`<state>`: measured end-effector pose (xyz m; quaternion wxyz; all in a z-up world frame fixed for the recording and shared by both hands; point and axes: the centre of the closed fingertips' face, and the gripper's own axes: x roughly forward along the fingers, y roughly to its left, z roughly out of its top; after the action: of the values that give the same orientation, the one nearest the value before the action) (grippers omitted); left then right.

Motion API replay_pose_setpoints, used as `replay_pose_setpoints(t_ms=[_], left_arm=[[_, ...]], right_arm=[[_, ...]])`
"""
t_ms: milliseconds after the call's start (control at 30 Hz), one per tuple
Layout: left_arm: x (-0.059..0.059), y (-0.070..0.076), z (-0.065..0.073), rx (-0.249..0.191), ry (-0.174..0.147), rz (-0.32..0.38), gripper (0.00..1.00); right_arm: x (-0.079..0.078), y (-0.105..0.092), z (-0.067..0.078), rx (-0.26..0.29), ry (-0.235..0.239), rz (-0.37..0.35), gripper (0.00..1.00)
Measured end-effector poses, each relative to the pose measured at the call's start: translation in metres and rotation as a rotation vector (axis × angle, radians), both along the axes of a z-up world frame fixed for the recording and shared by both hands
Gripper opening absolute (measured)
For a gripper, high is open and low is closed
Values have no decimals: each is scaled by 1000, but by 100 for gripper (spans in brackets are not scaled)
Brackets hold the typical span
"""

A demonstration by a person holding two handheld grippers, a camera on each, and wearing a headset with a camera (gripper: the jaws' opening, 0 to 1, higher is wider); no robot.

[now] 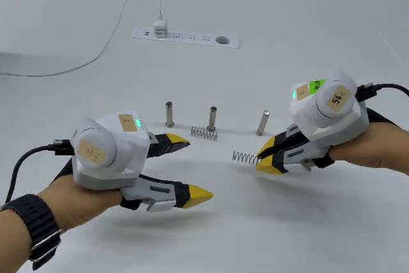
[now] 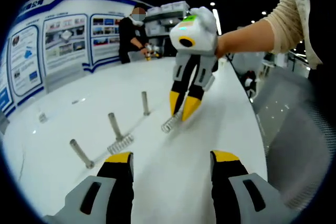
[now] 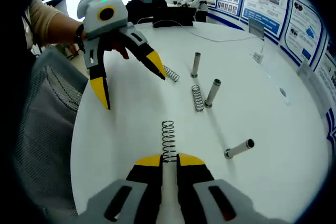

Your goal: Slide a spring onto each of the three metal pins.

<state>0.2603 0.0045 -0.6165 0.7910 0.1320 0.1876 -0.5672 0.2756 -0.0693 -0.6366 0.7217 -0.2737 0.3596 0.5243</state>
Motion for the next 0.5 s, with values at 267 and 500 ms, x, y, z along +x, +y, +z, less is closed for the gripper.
replay_pose_setpoints(t_ms=[267, 500], left_arm=[[-2, -10, -2, 12, -11, -38, 53], [-2, -16, -1, 7, -26, -62, 45]], right_arm=[[-11, 14, 2, -7, 8, 66, 11], [-17, 25, 5, -15, 5, 114, 11]])
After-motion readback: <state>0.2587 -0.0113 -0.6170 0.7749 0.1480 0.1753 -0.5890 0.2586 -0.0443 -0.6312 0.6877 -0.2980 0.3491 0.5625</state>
